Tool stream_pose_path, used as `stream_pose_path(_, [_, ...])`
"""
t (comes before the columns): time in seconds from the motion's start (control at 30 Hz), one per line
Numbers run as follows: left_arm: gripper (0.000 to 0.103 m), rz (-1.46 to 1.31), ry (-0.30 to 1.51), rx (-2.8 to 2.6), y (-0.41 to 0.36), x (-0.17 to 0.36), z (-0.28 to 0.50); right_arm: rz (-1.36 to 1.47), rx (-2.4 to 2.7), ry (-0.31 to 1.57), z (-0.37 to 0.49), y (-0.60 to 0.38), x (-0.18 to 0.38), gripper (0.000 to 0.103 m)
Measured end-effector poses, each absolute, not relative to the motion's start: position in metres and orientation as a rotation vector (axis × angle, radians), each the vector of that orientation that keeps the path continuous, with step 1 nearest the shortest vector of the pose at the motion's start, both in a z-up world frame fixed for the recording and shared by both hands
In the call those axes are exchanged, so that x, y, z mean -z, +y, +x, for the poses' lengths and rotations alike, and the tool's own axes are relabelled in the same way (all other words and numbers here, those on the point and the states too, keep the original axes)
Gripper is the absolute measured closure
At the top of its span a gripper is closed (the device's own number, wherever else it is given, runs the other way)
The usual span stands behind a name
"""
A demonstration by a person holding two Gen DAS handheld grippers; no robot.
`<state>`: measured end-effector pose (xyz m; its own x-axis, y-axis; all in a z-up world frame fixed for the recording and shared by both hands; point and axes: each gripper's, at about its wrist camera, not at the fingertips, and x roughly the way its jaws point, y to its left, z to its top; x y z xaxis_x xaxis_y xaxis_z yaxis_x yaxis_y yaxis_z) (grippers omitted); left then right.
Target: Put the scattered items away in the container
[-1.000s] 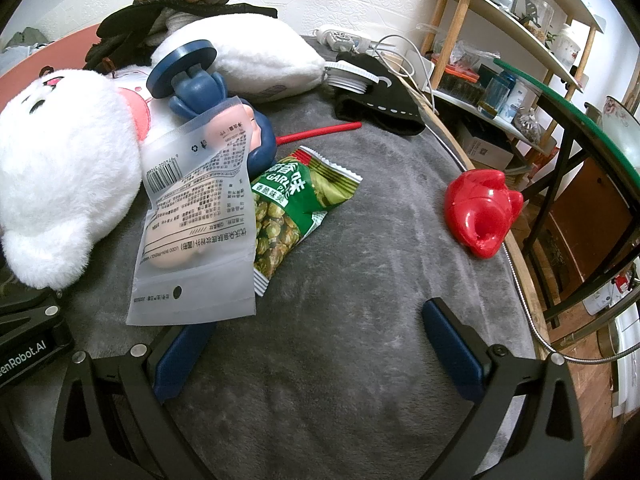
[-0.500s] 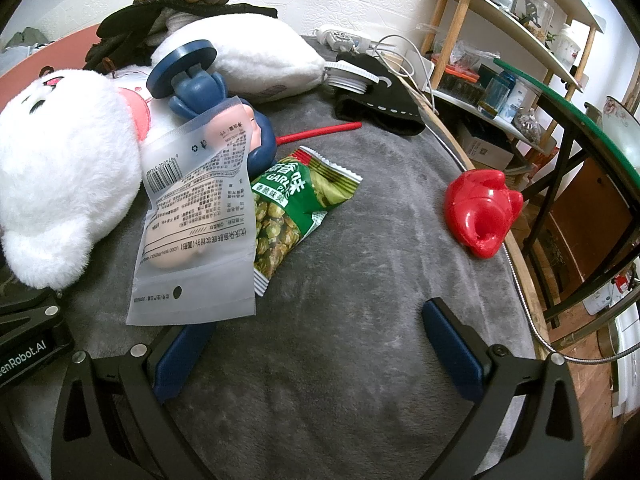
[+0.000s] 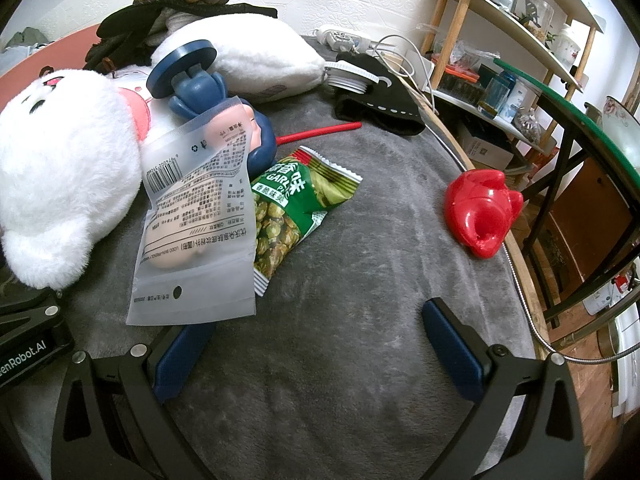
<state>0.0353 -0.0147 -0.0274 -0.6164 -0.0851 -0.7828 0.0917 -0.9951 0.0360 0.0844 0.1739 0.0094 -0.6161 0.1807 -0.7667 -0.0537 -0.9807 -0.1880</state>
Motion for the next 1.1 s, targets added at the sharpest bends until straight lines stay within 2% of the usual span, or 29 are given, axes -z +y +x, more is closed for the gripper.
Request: stream_pose_path(1.1, [0.000, 1.348, 0.006, 2.726, -0.0122, 0.0346, 0.0295, -1.306, -2.703, -0.221, 0.0845, 0.1739, -0.0094, 0.000])
